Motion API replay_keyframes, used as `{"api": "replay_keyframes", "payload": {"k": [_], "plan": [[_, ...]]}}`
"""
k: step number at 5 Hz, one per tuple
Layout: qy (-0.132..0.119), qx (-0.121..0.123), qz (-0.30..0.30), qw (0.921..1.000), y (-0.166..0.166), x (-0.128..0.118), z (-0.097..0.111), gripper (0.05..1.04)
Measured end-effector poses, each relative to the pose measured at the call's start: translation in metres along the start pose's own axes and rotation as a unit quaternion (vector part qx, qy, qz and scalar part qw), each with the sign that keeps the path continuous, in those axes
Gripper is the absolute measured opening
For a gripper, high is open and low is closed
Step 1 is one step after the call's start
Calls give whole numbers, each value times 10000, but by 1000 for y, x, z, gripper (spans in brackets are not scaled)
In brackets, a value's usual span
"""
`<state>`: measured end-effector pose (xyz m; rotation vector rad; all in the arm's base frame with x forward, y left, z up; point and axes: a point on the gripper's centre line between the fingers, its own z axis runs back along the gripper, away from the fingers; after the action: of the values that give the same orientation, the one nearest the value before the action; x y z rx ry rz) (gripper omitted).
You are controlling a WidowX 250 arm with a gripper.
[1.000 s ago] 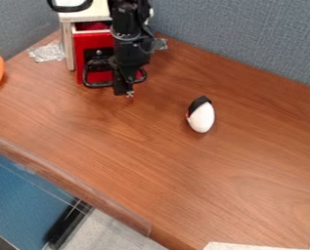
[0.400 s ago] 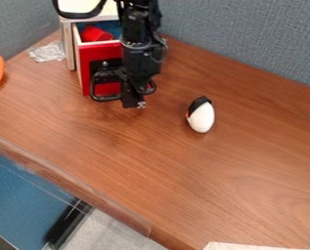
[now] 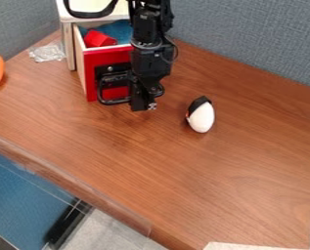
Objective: Open the drawer
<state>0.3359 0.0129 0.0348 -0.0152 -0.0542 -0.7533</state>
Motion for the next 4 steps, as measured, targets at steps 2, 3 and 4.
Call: {"api": "replay_keyframes", "payload": {"k": [2,3,4], "plan": [[-12,-84,68,9999,-5,-1,-2,129],[-6,-153,-55,9999,-17,-5,-2,129],[-10,-185,-179,9997,-24,-11,0,129]]}}
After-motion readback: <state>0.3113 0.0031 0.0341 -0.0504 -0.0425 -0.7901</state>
